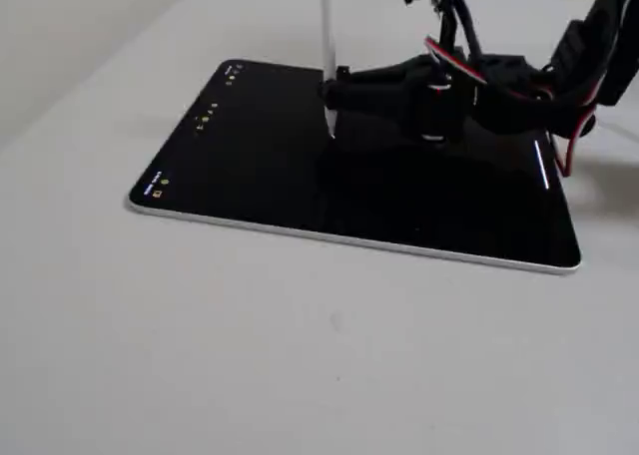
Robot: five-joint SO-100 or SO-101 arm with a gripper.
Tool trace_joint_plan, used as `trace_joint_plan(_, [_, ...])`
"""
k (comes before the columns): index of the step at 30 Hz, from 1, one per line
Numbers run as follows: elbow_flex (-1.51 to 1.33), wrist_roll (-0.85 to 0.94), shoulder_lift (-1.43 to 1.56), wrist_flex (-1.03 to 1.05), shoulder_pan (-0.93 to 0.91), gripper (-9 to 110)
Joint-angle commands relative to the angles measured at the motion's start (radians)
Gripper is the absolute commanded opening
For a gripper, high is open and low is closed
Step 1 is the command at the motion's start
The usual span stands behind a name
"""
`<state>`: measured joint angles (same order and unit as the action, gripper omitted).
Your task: Draw a circular shape on the ipad using the apple pencil
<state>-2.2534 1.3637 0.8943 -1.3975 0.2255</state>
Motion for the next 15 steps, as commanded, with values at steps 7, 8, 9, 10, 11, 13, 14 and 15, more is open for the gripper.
trace_joint_plan(7, [-0.069,0.023,0.023,-0.071,0.074,0])
trace_joint_plan(8, [-0.078,0.023,0.029,-0.074,0.077,0])
trace_joint_plan(9, [-0.087,0.025,0.034,-0.08,0.08,0])
trace_joint_plan(10, [-0.098,0.026,0.04,-0.084,0.083,0])
trace_joint_plan(11, [-0.11,0.026,0.048,-0.089,0.084,0])
trace_joint_plan(13, [-0.137,0.026,0.066,-0.089,0.086,0])
trace_joint_plan(14, [-0.149,0.028,0.075,-0.091,0.086,0])
trace_joint_plan(15, [-0.158,0.031,0.081,-0.092,0.086,0])
